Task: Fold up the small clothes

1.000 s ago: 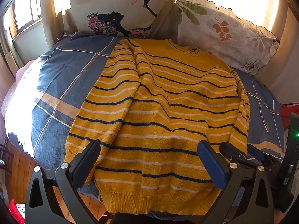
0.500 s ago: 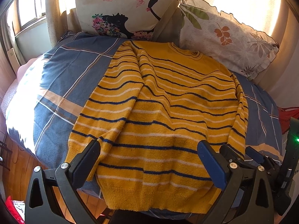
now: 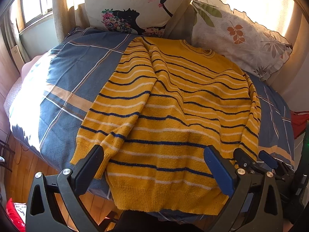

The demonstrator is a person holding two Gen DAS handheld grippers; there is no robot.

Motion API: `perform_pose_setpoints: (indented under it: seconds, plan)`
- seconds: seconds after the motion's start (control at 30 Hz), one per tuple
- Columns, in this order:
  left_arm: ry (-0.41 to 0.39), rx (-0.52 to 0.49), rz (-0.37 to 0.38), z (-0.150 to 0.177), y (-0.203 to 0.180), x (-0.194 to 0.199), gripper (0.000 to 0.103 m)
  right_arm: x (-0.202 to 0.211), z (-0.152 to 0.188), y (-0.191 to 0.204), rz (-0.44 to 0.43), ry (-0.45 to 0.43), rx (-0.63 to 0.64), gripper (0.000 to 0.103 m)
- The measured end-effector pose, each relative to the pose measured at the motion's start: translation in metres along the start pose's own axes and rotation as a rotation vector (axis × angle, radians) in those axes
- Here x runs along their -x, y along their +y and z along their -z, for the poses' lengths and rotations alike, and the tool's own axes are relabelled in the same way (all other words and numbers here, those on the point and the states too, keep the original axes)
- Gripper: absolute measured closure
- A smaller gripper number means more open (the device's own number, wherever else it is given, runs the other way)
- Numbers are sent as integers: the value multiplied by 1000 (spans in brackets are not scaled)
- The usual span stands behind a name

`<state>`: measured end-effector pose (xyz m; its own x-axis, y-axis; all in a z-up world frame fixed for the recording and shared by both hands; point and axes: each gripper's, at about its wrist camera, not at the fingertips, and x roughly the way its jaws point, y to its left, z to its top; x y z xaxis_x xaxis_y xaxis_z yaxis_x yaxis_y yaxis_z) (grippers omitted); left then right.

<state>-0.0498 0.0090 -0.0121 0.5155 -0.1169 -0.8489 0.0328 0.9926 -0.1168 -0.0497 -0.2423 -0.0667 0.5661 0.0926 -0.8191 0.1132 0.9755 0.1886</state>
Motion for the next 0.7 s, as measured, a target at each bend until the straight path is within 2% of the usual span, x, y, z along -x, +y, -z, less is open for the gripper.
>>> perform_pose_setpoints:
  seconds: [0.7]
  plan:
    - [55,5,8,23,18,0,0,3,23,12,35,48,5,6]
